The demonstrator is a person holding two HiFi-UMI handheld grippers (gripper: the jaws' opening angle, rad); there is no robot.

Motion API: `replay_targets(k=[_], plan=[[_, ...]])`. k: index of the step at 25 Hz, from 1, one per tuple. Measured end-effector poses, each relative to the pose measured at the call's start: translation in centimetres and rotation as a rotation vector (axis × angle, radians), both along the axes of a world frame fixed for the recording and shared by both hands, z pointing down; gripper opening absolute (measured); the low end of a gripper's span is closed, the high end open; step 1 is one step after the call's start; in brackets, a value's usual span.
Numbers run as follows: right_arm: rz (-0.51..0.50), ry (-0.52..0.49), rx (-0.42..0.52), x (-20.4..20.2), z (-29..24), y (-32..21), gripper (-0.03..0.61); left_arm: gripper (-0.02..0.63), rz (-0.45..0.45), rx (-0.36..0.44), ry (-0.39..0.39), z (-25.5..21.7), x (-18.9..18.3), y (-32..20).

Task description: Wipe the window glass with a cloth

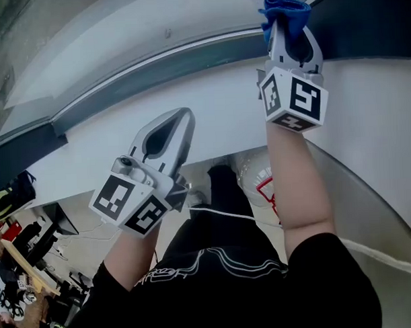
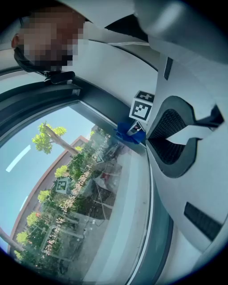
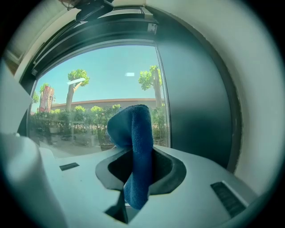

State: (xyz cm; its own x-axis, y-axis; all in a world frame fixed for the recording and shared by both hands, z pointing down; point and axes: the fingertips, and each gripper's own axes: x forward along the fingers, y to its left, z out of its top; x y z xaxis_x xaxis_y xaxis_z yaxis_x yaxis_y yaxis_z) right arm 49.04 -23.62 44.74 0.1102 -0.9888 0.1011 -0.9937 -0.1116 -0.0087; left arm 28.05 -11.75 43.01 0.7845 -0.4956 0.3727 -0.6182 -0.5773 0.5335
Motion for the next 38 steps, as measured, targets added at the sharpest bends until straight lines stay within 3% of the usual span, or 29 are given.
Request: replay_targets(k=[7, 16, 24, 29, 38], plan=[[-0.065, -0.049, 0.0, -7.1, -6.9, 4.1, 0.067, 0.006, -0.051, 0.117, 0.007, -7.4, -5.6, 2.0], [-0.502, -0.161, 0.02, -22.6, -27.0, 17.2, 0.067, 0.006, 0.012, 0.388, 0.003, -25.9, -14.0, 8.6], [-0.699, -0.172, 0.067, -29.9, -40.4, 28.2, 0.067, 0.006, 0.079, 0.494, -0.019, -38.6, -20.0, 18.7], [-0.78, -0.135, 0.019, -33.0, -44.2, 32.8, 0.067, 0.006, 0.076, 0.523, -0.03, -42.9, -23.0, 23.1], [-0.874, -0.213, 0.02, -35.5, -47.4, 36.6, 0.067, 0.006, 0.06, 0.579, -0.003, -47.1, -24.9, 26.3]])
